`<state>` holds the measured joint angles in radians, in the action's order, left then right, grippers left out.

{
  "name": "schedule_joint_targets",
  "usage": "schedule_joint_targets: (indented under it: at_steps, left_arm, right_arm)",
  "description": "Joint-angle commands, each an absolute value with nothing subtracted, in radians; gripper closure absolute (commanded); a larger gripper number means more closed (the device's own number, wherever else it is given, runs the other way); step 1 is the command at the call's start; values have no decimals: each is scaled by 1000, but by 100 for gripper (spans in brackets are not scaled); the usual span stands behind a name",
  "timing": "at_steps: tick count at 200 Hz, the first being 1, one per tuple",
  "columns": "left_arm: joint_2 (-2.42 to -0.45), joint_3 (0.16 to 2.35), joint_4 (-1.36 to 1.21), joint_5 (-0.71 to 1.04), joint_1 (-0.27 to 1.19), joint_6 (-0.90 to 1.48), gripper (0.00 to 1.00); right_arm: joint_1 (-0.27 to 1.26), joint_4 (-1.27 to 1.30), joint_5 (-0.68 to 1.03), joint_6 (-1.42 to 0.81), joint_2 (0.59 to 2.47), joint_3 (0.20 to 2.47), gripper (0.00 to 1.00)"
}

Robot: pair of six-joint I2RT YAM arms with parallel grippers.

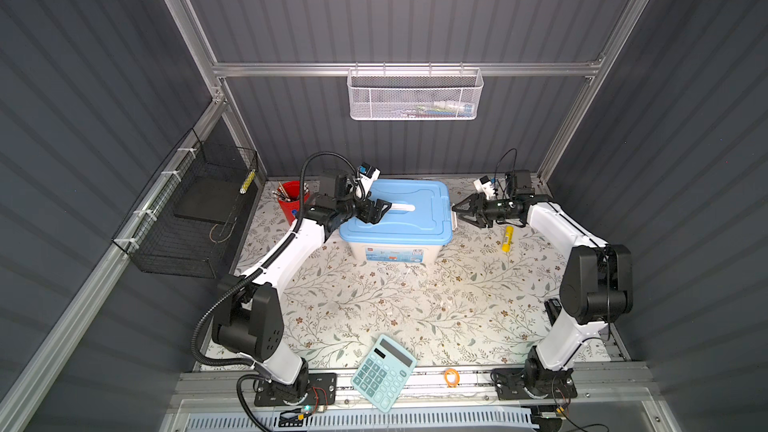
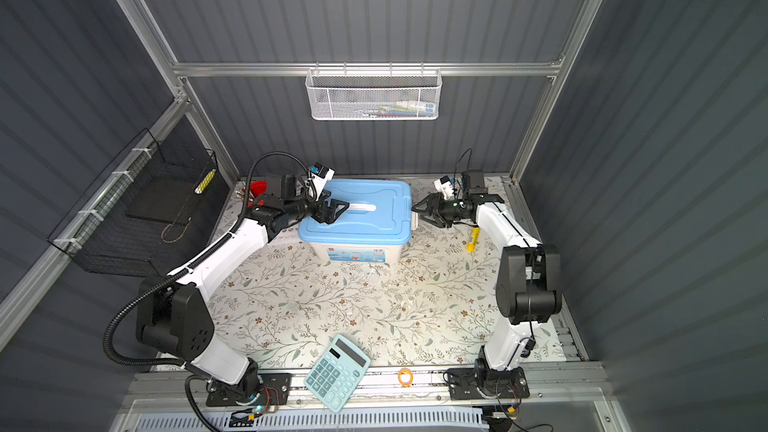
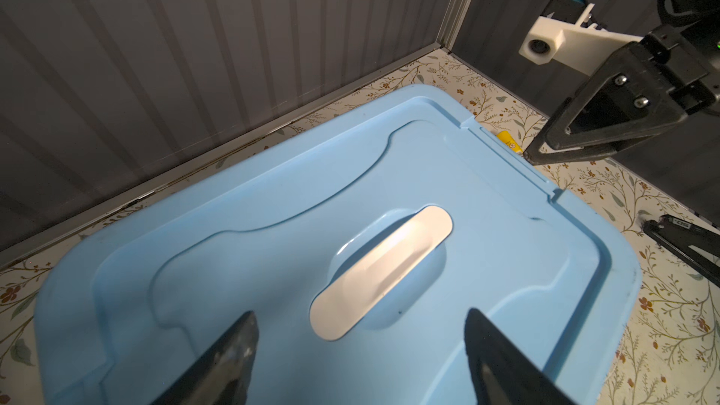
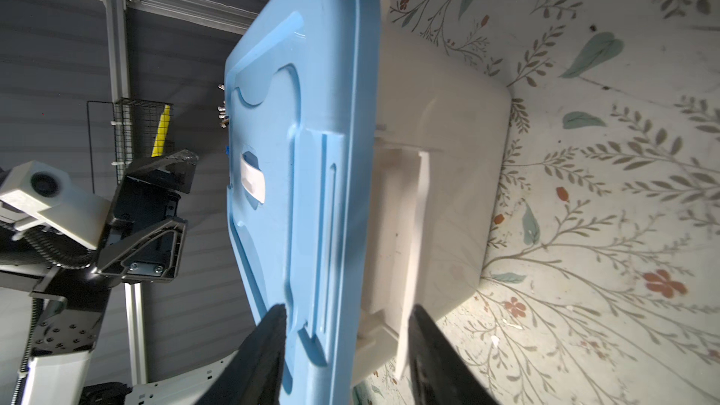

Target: Organize the chemistry lab equipment

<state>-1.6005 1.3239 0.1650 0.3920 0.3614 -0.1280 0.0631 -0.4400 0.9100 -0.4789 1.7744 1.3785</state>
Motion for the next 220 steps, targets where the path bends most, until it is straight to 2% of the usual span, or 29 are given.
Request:
schedule_joint_targets:
  at_steps: [1,24,37,43,48,51,74,99,146,207,220]
  left_arm:
    - [-1615,1350,165,377,371,-152,17]
    - [-1612,1347,160,358,377,-161,17]
    - [-1612,1348,161,347,380,-164,16]
    - [-1612,1348,159,339,380,-164,16]
    - [-1610,1344,154,337,382,-164,16]
    - [-1608,1342,150,337,382,-164,16]
    - [-1594,1321,115,272,383,-155,14]
    - [-1584,1305,81,265,385,-131,13]
    - [-1622,1338,147,216,424,-171,15]
    - [-1664,1352,168,180,462,-199,16]
    - [-1667,1351,166,182,465,-201,16]
  right_arm:
    - [61,-489,828,-407,1707,1401,40]
    - [61,-524,747,-372,1669,1396,31]
    - [61,-508,704,-366,1637,1373,23]
    - [63,-499,663,-366,1618,1361,17]
    - [66,-497,633,-359,1604,1353,3]
    - [69,-495,616,-352,1595,1349,1]
    - [86,-429,515,-342,1507,1292,1]
    - [76,-260,588,-376,1433,1191,1]
    - [66,-366,691,-399,1567,1285,1]
    - [84,-357,701,-395,1636,1293,1]
    - [88,-354,705,-395,1653,1294,4]
